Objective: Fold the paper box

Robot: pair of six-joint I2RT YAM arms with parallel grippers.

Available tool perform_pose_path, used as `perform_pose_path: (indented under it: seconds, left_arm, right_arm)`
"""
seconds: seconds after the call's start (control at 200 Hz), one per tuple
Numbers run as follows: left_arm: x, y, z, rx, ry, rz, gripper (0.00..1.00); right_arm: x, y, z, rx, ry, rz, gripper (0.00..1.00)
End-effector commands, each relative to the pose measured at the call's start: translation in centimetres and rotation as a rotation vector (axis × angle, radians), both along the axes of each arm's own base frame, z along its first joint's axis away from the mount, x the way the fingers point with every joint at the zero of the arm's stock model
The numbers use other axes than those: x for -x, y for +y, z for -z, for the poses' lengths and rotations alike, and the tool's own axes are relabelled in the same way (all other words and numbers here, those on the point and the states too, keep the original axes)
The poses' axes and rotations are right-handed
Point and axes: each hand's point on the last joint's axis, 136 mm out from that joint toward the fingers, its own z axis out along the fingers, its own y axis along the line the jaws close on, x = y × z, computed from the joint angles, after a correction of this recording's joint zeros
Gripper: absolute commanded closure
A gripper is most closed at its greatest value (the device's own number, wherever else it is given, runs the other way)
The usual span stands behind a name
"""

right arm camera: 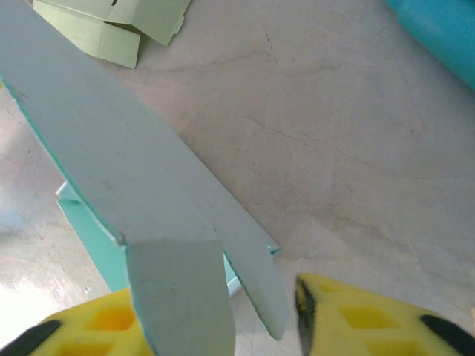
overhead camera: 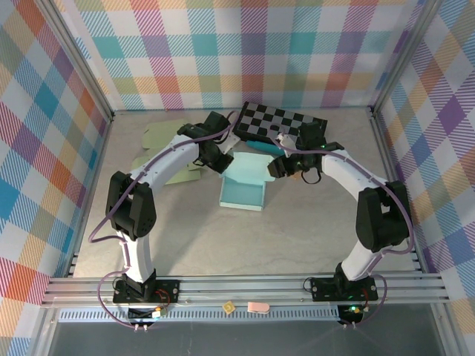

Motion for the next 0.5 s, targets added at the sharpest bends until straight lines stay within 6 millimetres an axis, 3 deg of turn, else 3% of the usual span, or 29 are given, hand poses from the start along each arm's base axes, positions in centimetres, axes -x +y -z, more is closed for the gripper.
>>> perform_pose_path:
  seconds: [0.0, 0.495]
  left_arm:
    - [0.1, 0.5, 1.2, -0.013, 0.036, -0.059, 1.0]
    - [-0.9, -0.5, 0.9, 0.134, 0.05, -0.31, 1.0]
  right_arm:
    - [0.2, 0.4, 0.4, -0.002, 0.026, 0.006, 0.61]
    - [0.1, 0.7, 0.2, -0.026, 0.04, 0.263, 0.77]
